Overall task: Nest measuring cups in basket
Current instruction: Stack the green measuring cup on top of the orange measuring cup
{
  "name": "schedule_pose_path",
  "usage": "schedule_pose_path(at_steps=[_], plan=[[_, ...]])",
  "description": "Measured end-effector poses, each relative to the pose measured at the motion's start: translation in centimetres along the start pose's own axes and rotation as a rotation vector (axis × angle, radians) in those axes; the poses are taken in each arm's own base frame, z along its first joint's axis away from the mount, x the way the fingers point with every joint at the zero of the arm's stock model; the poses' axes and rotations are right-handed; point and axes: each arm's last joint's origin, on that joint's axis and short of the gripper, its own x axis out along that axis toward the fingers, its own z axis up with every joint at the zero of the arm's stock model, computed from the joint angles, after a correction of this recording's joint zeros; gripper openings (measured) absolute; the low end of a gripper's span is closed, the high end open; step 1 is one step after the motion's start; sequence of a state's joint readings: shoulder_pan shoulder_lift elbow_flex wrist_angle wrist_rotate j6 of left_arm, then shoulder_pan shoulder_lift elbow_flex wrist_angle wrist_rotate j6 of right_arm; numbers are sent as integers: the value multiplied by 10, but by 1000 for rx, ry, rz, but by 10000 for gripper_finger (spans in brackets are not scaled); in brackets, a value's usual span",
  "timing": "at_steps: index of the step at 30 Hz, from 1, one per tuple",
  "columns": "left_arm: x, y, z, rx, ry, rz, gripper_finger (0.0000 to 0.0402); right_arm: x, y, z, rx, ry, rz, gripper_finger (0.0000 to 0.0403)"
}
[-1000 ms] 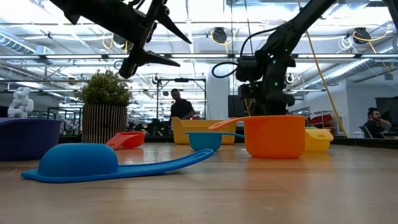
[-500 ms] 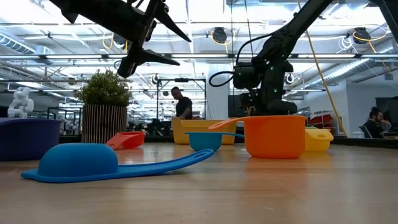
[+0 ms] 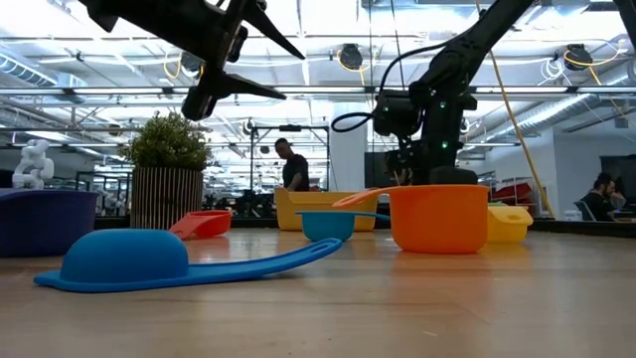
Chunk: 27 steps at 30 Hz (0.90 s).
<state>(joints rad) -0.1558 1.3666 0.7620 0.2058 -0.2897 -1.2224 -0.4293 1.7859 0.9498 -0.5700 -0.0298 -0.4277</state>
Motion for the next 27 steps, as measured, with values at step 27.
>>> schedule_pose_path(at_steps=[27], plan=[[0, -1, -1, 47, 3, -9, 227, -46, 8, -5, 131, -115, -67, 113]])
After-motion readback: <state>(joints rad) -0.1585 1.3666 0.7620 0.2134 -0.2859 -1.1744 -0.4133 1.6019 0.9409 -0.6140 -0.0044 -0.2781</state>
